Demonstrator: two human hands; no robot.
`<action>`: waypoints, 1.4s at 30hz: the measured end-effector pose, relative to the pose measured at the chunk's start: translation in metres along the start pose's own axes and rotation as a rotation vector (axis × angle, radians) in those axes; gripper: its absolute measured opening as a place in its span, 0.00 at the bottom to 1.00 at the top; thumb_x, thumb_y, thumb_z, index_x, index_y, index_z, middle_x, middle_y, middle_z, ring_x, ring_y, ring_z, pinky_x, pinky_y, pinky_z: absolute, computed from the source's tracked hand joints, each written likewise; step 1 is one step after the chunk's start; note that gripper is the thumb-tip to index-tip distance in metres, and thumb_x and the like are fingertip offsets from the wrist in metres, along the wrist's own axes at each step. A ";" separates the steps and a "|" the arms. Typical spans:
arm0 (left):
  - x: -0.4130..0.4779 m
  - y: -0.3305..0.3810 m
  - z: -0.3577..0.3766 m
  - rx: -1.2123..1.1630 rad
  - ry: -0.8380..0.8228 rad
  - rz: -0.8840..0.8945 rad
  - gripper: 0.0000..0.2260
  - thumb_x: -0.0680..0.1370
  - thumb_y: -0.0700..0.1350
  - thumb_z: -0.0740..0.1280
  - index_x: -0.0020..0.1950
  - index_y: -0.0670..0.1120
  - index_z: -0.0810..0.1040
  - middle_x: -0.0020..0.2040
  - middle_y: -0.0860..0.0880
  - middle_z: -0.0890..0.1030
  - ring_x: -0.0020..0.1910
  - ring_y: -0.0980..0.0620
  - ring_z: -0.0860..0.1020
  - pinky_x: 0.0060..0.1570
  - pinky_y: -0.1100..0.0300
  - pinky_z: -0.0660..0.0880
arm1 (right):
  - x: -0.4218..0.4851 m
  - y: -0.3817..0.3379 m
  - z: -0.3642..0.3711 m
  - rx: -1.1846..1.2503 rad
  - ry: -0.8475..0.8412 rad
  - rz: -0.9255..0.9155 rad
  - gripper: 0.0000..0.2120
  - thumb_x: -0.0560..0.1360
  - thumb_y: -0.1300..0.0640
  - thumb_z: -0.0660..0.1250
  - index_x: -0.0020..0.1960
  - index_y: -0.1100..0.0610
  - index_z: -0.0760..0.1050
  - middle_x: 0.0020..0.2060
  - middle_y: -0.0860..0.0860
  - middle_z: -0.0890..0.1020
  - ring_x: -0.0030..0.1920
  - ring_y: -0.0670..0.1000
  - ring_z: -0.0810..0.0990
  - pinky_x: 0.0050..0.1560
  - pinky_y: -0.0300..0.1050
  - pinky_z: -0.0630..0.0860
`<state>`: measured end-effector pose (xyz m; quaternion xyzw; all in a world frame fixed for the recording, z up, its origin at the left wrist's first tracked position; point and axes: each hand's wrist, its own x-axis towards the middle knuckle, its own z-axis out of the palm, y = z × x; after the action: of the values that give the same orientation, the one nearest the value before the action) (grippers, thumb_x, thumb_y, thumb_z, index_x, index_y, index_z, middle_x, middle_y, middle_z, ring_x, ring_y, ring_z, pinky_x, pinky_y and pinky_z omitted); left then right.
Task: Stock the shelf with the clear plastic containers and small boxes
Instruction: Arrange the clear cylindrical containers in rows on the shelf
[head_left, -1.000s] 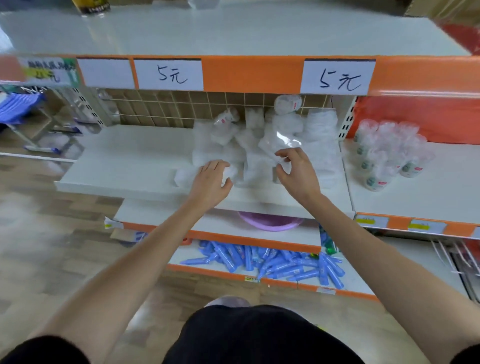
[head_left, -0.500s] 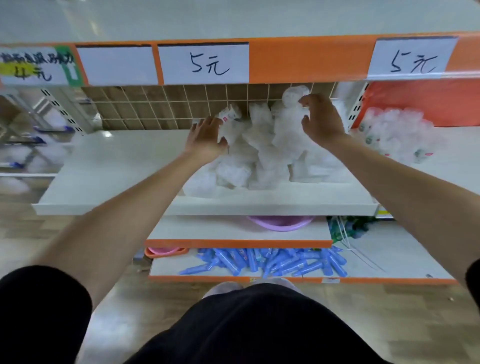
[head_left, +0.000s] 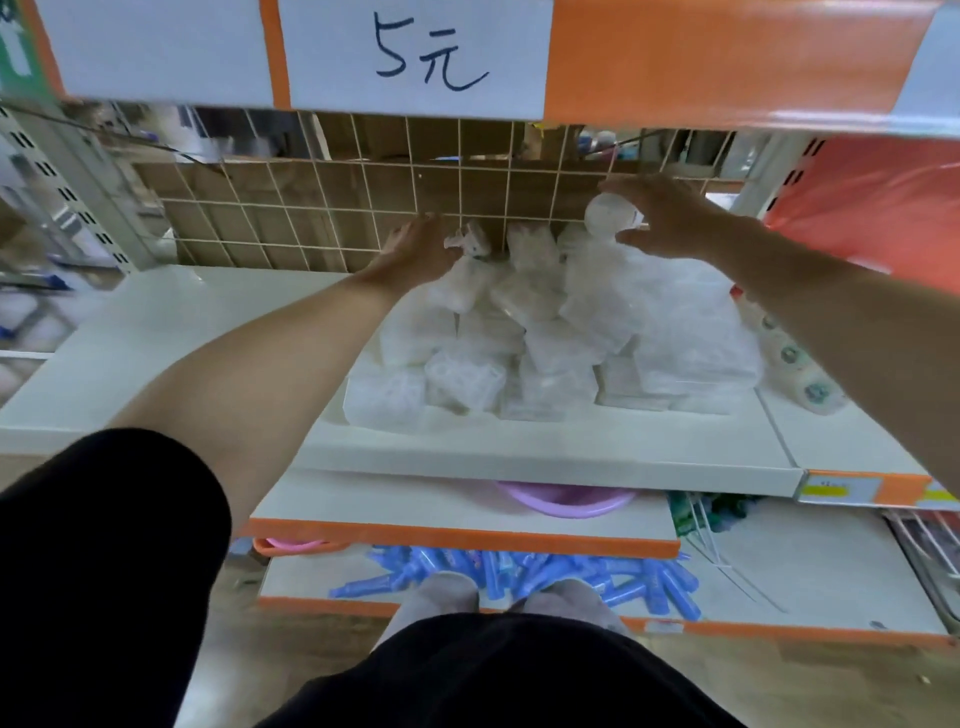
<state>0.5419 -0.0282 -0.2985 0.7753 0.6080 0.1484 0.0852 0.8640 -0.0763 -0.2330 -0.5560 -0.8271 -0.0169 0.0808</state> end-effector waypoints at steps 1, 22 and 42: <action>0.004 -0.003 0.004 -0.006 0.002 -0.016 0.20 0.77 0.53 0.68 0.64 0.44 0.76 0.60 0.41 0.79 0.60 0.39 0.77 0.57 0.47 0.76 | 0.002 0.000 0.001 -0.011 0.002 -0.016 0.31 0.74 0.61 0.73 0.74 0.59 0.66 0.69 0.60 0.73 0.65 0.63 0.74 0.65 0.60 0.71; 0.000 0.029 -0.001 -0.019 0.045 0.060 0.29 0.71 0.58 0.73 0.64 0.42 0.74 0.60 0.41 0.78 0.60 0.41 0.76 0.58 0.49 0.74 | 0.020 0.003 -0.008 -0.254 -0.091 -0.152 0.33 0.67 0.69 0.77 0.70 0.60 0.71 0.57 0.63 0.81 0.55 0.63 0.80 0.54 0.55 0.78; -0.110 0.082 -0.056 -0.040 0.077 0.268 0.36 0.70 0.65 0.71 0.68 0.41 0.67 0.63 0.43 0.76 0.61 0.42 0.75 0.59 0.51 0.68 | -0.064 -0.080 -0.020 0.013 0.186 -0.086 0.33 0.71 0.42 0.73 0.70 0.58 0.73 0.61 0.59 0.79 0.62 0.62 0.76 0.66 0.57 0.68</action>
<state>0.5744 -0.1579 -0.2343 0.8413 0.4988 0.2005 0.0567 0.8160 -0.1673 -0.2182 -0.5157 -0.8391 -0.0663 0.1600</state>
